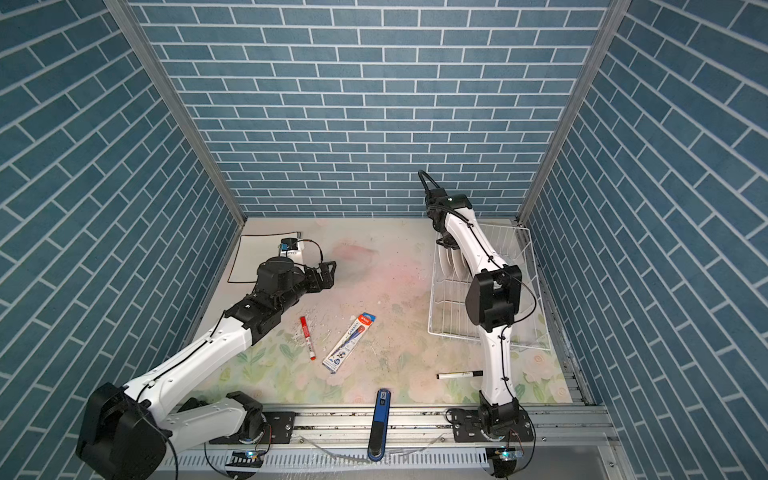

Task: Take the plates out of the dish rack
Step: 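Close the right gripper on the top edge of the flowered square plate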

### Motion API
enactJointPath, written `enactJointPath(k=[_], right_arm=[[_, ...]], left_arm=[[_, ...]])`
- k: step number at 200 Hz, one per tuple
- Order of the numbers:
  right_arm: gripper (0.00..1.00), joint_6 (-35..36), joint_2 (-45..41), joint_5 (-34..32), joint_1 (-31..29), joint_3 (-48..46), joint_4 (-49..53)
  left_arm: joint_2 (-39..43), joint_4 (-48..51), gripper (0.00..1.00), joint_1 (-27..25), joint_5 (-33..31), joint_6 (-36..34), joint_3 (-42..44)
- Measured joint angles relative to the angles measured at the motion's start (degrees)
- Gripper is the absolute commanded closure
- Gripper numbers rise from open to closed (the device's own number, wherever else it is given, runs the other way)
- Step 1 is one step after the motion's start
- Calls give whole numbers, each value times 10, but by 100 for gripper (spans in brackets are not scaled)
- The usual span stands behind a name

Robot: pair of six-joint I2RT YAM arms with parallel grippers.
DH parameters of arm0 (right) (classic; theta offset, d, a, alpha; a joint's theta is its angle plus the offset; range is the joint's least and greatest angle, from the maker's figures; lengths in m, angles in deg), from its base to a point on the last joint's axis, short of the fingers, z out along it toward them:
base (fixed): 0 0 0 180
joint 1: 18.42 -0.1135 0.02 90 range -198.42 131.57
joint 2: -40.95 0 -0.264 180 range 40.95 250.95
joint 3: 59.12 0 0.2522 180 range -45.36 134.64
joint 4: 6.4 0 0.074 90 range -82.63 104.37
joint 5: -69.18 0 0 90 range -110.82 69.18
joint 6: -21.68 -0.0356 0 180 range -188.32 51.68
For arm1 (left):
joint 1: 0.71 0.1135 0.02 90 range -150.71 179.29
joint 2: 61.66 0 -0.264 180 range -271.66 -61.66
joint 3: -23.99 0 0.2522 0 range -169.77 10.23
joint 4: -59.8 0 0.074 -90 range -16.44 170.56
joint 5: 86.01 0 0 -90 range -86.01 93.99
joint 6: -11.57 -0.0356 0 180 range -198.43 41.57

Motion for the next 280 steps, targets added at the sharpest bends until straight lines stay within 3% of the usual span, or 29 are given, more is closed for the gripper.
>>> enactJointPath(k=[188, 239, 280], right_arm=[[90, 31, -6, -10, 2, -2, -4], [100, 32, -6, -11, 2, -2, -4], [100, 35, -6, -10, 2, -2, -4]], left_arm=[[0, 0, 0, 0, -5, 0, 0], [0, 0, 0, 0, -5, 5, 0], [0, 0, 1, 0, -5, 6, 0]])
